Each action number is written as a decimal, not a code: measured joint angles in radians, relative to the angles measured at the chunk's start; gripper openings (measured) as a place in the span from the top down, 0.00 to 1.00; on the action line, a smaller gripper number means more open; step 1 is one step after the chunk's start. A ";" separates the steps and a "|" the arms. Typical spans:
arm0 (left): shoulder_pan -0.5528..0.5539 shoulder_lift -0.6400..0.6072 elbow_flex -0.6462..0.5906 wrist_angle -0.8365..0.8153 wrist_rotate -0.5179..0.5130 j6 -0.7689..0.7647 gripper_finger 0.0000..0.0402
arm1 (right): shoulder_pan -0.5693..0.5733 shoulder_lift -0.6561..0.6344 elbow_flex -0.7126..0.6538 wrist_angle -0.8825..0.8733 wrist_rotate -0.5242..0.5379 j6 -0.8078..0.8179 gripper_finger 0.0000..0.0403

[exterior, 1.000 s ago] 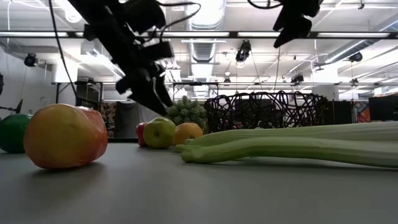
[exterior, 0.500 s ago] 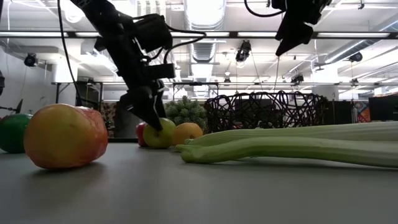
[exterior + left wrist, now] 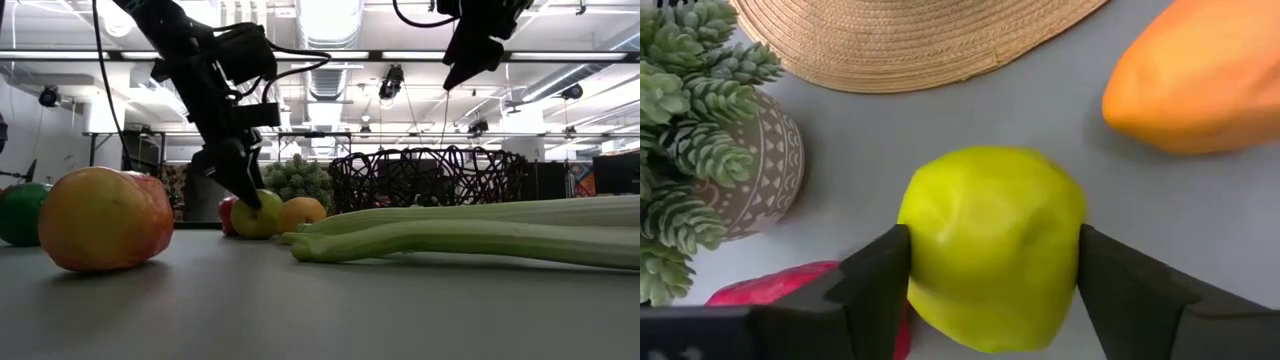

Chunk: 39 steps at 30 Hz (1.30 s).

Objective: Build produce basket
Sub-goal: Put the green apple into the black wire basket

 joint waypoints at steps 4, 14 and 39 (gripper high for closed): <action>-0.001 0.000 0.004 -0.001 0.002 -0.022 0.42 | 0.000 0.000 0.000 0.000 0.000 -0.012 0.19; -0.032 -0.180 0.046 -0.001 0.080 -0.252 0.42 | 0.021 -0.012 -0.052 0.113 0.000 -0.187 0.19; -0.079 -0.341 -0.358 1.179 0.027 -1.234 0.42 | 0.094 0.003 -0.590 1.576 0.052 -0.655 0.19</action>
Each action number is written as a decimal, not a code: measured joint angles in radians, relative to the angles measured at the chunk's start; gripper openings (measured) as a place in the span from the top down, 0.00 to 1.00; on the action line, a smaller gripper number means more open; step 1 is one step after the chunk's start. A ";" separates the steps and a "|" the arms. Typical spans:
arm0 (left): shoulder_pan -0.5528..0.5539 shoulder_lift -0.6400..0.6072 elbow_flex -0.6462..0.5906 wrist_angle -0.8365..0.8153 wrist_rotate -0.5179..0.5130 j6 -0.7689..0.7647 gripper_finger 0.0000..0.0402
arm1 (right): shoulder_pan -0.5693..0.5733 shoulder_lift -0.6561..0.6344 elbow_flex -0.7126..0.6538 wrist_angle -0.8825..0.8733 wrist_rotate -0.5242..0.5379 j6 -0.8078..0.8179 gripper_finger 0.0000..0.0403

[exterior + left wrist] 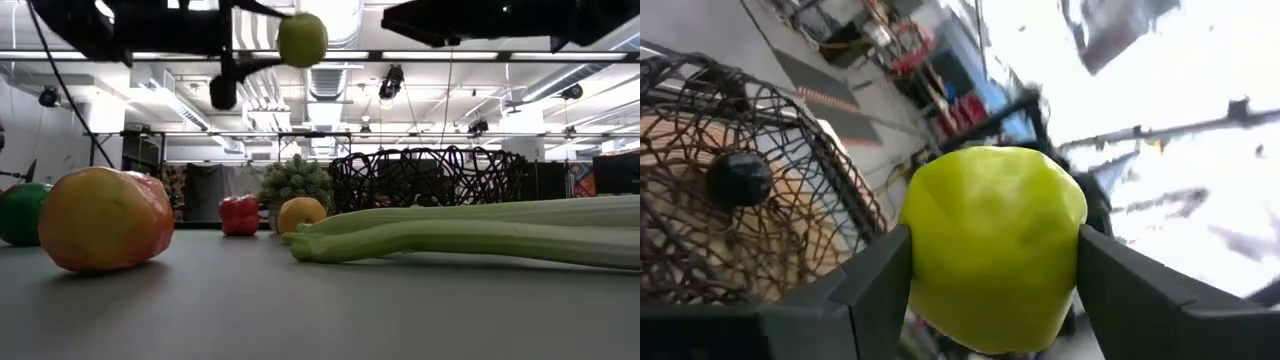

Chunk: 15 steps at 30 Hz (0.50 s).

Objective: Build produce basket
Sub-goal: Put the green apple into the black wire basket

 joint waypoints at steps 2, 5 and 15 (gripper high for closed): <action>-0.008 0.053 -0.007 0.078 -0.034 -0.038 0.42 | 0.000 0.025 -0.012 0.074 0.024 -0.002 0.19; -0.015 0.136 -0.005 0.186 -0.069 -0.094 0.42 | 0.000 0.070 -0.014 0.163 0.059 -0.005 0.19; -0.021 0.322 0.014 0.371 -0.239 -0.265 0.42 | 0.002 0.227 0.044 0.246 0.243 -0.028 0.19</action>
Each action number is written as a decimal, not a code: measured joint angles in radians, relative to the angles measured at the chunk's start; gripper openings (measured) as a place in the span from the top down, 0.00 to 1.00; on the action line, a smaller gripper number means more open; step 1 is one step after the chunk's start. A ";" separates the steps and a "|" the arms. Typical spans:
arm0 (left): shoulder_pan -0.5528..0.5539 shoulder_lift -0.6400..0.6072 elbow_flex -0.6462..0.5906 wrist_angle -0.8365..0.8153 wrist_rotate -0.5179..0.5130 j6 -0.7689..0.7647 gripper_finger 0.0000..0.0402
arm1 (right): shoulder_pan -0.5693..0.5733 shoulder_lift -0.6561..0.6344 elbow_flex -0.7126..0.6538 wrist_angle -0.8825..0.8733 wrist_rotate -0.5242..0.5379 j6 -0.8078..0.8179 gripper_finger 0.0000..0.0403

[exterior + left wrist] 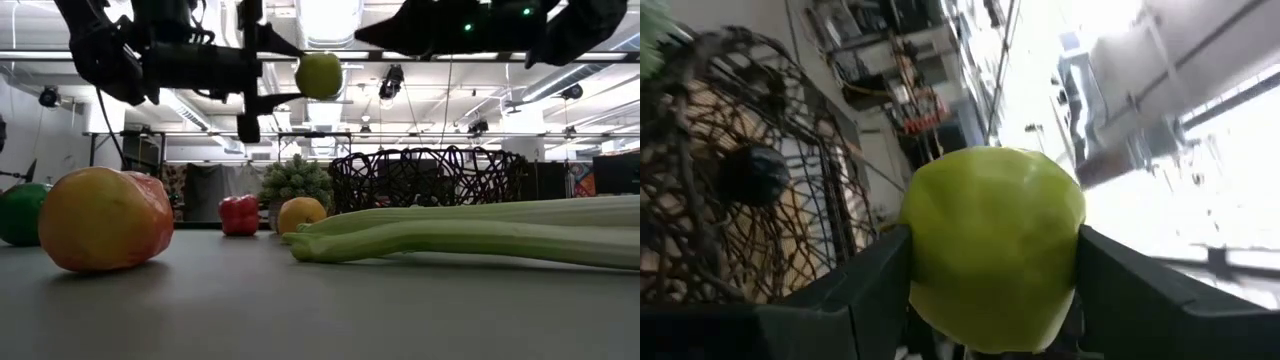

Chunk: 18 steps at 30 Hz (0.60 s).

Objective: Build produce basket
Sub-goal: Put the green apple into the black wire basket

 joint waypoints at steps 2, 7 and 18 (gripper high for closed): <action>-0.001 0.010 0.008 0.004 -0.023 -0.018 0.42 | 0.000 0.024 0.009 -0.003 0.043 -0.015 0.19; -0.002 0.020 0.025 0.003 -0.051 -0.018 0.42 | 0.000 0.070 0.030 -0.001 0.046 -0.010 0.19; -0.001 0.019 0.080 -0.003 -0.055 0.047 0.42 | 0.000 0.180 0.131 0.019 0.163 0.025 0.19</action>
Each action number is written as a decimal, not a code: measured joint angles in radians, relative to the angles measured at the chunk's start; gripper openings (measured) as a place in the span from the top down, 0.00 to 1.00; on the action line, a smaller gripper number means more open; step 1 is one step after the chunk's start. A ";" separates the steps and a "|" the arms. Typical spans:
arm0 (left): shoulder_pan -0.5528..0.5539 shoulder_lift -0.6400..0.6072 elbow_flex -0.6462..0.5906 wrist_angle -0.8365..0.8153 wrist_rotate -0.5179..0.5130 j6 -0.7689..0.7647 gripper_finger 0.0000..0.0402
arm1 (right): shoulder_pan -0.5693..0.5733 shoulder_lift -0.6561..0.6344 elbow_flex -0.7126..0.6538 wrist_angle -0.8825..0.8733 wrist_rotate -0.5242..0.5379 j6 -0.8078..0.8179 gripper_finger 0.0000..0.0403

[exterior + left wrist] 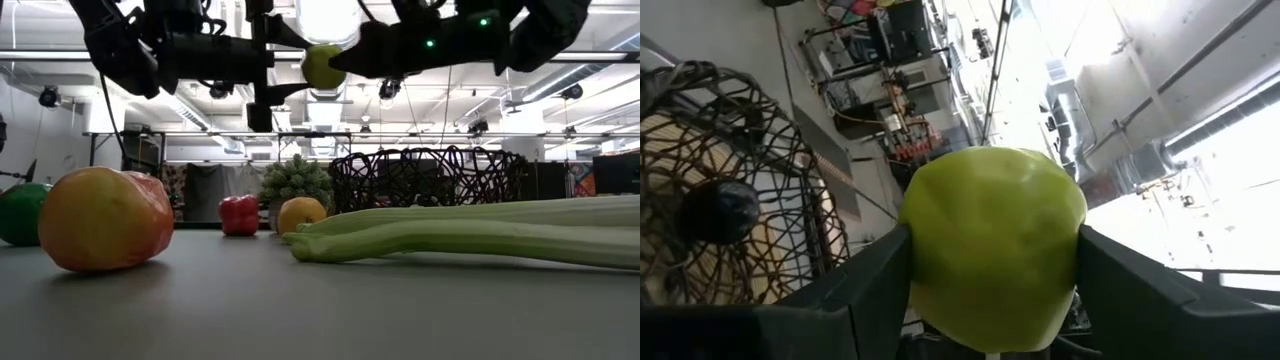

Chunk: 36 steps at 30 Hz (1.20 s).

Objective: Build produce basket
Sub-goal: Put the green apple into the black wire basket

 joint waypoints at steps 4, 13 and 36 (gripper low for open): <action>0.001 0.000 0.004 0.000 -0.001 0.014 0.42 | -0.001 0.029 0.035 0.016 0.056 -0.002 0.19; 0.000 0.000 0.004 -0.004 0.011 0.016 0.42 | -0.002 0.053 0.056 0.015 0.032 -0.021 0.25; -0.001 -0.002 0.004 -0.003 0.028 0.099 0.37 | -0.002 0.053 0.055 0.013 0.042 -0.012 0.47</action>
